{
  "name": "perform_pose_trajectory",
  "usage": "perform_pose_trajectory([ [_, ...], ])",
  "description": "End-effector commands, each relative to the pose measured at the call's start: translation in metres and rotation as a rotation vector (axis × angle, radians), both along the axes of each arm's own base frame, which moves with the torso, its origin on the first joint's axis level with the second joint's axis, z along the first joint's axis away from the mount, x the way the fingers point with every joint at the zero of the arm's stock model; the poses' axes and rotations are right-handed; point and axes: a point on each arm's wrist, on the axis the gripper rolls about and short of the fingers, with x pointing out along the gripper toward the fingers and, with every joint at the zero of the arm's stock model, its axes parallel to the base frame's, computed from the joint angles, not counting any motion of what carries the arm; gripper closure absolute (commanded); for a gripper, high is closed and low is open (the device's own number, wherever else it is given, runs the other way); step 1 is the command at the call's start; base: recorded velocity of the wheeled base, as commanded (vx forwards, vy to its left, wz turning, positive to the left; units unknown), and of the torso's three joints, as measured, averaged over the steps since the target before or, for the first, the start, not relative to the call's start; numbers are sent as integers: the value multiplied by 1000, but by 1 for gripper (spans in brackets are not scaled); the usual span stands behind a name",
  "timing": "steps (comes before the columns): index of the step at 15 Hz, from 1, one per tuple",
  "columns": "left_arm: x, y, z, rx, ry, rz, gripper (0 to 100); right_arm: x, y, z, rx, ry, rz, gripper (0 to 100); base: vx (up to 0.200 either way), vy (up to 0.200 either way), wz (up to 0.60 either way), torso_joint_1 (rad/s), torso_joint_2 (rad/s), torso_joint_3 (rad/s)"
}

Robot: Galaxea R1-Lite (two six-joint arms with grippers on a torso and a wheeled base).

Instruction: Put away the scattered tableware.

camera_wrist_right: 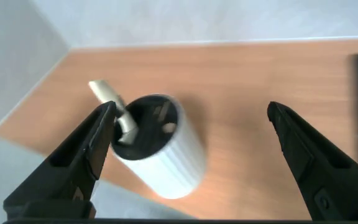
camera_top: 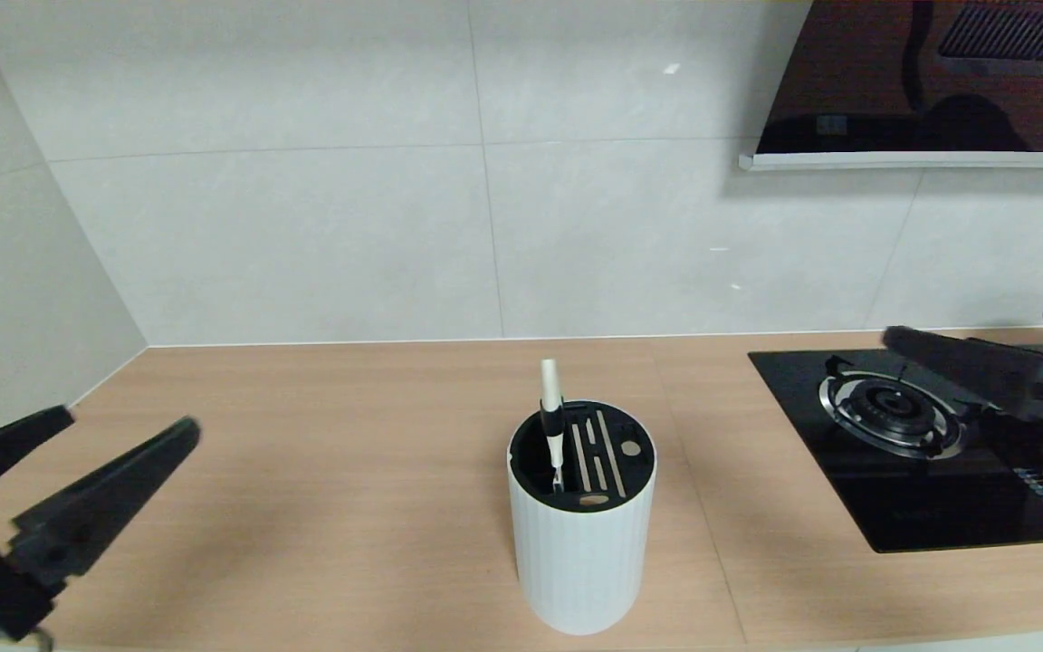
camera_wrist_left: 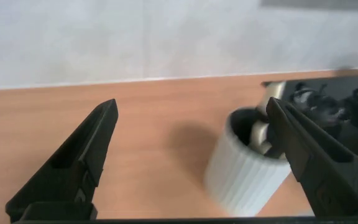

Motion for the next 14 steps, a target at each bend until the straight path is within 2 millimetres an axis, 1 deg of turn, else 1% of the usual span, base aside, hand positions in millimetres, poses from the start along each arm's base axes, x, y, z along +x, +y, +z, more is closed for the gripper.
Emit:
perform_pose_trajectory([
  [1, -64, 44, -14, 33, -76, 101, 0, -61, -56, -3, 18, -169, -190, 0, 0, 0, 0, 0, 0, 0],
  [3, -86, 52, -23, 83, -113, 189, 0, -87, -73, -5, -13, -246, -304, 0, 0, 0, 0, 0, 0, 0],
  [4, -94, 54, -24, 77, -145, 222, 0, -105, -79, -4, -11, -299, -329, 0, 0, 0, 0, 0, 0, 0],
  [5, -98, 55, -24, 73, -164, 240, 0, -116, -82, -5, -28, -336, -354, 0, 0, 0, 0, 0, 0, 0],
  [6, -104, 56, -25, 73, -194, 267, 0, -133, -86, -9, -75, -401, -404, 0, 0, 0, 0, 0, 0, 0],
  [8, -115, 57, -30, 86, -235, 317, 0, -157, -89, -19, -175, -499, -491, 0, 0, 0, 0, 0, 0, 0],
  [9, -119, 57, -33, 101, -244, 331, 0, -164, -90, -23, -201, -524, -512, 0, 0, 0, 0, 0, 0, 0],
  [10, -127, 57, -39, 149, -263, 367, 0, -176, -91, -35, -242, -570, -542, 0, 0, 0, 0, 0, 0, 0],
  [12, -128, 56, -43, 163, -268, 407, 0, -188, -90, -51, -268, -558, -578, 0, 0, 0, 0, 0, 0, 0],
  [13, -128, 55, -42, 155, -277, 415, 0, -187, -88, -54, -277, -540, -611, 0, 0, 0, 0, 0, 0, 0],
  [14, -127, 55, -44, 150, -276, 428, 0, -192, -85, -57, -280, -558, -637, 0, 0, 0, 0, 0, 0, 0],
])
